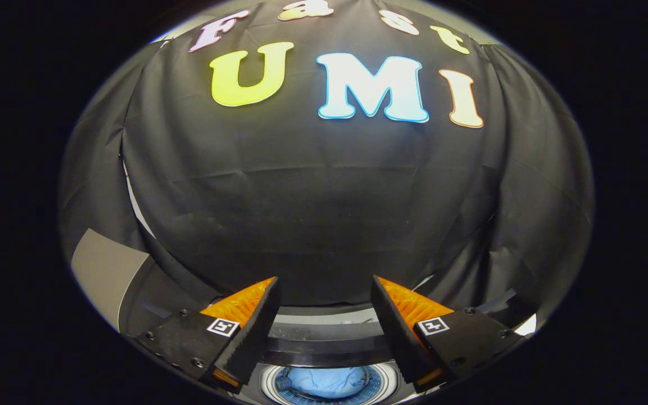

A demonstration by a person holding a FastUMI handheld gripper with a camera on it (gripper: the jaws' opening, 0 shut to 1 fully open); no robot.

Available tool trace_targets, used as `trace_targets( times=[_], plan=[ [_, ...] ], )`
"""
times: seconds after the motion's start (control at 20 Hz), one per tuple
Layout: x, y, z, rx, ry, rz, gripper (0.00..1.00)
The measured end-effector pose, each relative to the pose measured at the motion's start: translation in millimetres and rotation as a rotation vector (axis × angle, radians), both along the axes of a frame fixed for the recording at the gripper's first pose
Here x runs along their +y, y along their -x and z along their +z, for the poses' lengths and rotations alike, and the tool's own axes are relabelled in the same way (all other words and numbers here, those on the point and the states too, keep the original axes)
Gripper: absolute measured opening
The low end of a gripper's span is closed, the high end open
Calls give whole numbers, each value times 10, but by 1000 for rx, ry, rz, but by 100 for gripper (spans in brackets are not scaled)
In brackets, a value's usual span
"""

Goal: Put the clothes into the washing machine and then close the washing machine lid.

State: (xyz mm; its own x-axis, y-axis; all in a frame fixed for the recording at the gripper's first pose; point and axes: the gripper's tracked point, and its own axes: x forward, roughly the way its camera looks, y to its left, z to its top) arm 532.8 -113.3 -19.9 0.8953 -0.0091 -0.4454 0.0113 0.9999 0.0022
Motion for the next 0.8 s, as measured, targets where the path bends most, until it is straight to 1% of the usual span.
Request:
trace_targets(
  times=[0.3, 0.8],
  plan=[
    [1, 139, 0, -10, 3, -3, 99],
    [12, 207, -26, -28, 9, -16, 99]
  ],
)
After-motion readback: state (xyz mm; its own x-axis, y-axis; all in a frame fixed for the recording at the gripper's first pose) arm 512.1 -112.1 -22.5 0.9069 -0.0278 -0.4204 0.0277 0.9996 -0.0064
